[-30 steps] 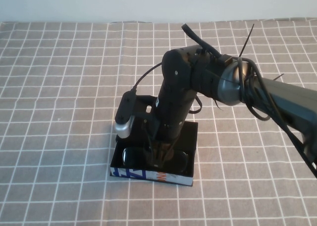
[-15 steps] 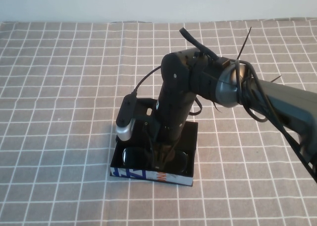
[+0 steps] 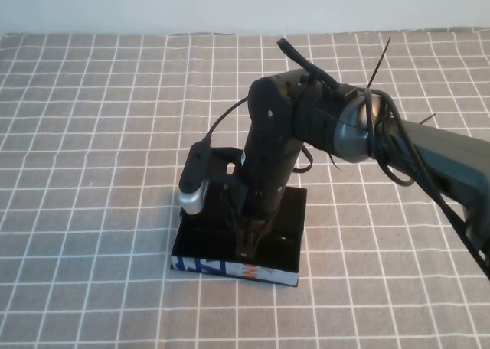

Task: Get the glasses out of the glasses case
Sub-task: Pick up the glasses from the glasses case, then place the glasses on the table

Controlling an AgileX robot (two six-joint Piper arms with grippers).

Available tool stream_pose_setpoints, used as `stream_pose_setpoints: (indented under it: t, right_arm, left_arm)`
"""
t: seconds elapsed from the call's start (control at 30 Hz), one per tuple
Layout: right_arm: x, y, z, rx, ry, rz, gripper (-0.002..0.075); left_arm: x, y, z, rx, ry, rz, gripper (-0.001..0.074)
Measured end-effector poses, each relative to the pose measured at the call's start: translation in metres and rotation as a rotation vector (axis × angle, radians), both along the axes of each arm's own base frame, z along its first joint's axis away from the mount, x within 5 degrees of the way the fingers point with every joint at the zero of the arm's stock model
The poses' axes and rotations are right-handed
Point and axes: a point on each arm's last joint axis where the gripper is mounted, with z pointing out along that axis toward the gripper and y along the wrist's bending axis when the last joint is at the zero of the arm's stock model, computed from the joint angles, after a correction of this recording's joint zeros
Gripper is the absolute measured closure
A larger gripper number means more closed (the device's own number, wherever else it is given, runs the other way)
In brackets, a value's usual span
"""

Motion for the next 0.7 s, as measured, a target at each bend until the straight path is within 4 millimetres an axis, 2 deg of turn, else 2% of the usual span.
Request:
stream_pose_setpoints:
  t: [0.13, 0.27, 0.4, 0.53, 0.6, 0.7]
  right_arm:
    - [0.004, 0.002, 0.016, 0.009, -0.016, -0.023, 0.0720]
    - [0.007, 0.006, 0.057, 0.098, -0.083, -0.091, 0.0720]
    - [0.002, 0.000, 0.097, 0.166, -0.128, -0.190, 0.0720]
    - [-0.003, -0.019, 0.124, 0.181, -0.146, -0.348, 0.0721]
    - [-0.002, -0.037, 0.132, 0.186, -0.132, -0.434, 0.0721]
    - [0.006, -0.072, 0.131, 0.180, -0.077, -0.583, 0.0721]
  left_arm:
    - [0.000, 0.000, 0.000, 0.000, 0.000, 0.000, 0.0739]
    - [0.000, 0.000, 0.000, 0.000, 0.000, 0.000, 0.0739]
    - [0.000, 0.000, 0.000, 0.000, 0.000, 0.000, 0.0739]
    - [0.000, 0.000, 0.000, 0.000, 0.000, 0.000, 0.0739]
    - [0.000, 0.000, 0.000, 0.000, 0.000, 0.000, 0.0739]
    - [0.000, 0.000, 0.000, 0.000, 0.000, 0.000, 0.0739]
